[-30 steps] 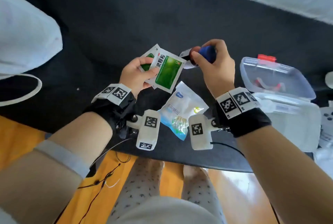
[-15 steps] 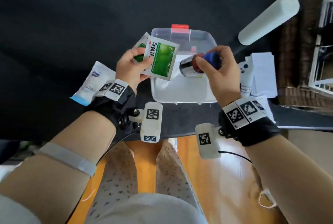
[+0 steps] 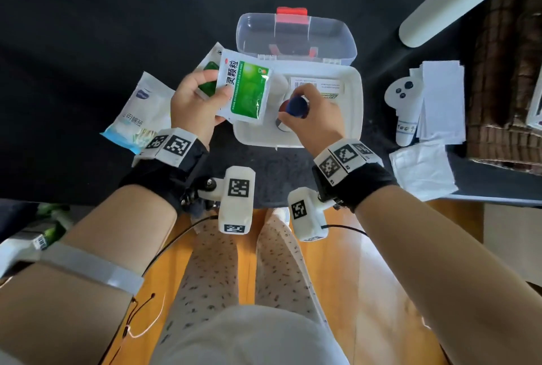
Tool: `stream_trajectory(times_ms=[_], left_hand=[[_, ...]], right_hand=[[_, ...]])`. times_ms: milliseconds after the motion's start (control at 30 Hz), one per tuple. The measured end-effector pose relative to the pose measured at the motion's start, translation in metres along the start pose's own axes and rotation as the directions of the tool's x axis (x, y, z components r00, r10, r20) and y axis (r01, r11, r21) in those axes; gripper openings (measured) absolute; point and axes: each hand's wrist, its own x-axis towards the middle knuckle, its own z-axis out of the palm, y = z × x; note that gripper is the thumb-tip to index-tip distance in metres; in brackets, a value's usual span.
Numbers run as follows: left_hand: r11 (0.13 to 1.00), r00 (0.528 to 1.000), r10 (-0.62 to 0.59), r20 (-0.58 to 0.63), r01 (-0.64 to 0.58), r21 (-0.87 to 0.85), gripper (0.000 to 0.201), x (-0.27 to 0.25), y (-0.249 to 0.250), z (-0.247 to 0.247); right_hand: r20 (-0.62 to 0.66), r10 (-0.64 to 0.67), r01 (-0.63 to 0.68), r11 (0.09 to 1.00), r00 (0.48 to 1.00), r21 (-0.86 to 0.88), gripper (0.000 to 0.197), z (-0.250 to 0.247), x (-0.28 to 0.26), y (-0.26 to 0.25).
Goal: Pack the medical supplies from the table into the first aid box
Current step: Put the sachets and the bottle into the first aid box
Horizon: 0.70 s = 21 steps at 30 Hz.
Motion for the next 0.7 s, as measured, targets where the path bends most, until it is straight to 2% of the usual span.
stream_trajectory(times_ms=[200,467,700], left_hand=[[1.000,1.000,-0.017,0.008,0.017,0.000,0.020,0.001,0.000,-0.009],[1.000,0.999,-0.007,0.044,0.008,-0.007,0.021,0.000,-0.006,-0.005],[1.000,0.997,0.010,0.071,-0.011,0.009,0.022,0.004,-0.008,-0.004]], right_hand=[[0.036,0.012,-0.008,0.995,0.999,-0.103,0.027,0.008,0.012,0.004],[0.017,0.002,0.000,0.994,1.000,-0.109,0.028,0.004,0.012,0.011],[0.061,-0.010,0.015,0.997,0.998,-0.082,0.034,0.005,0.011,0.005]])
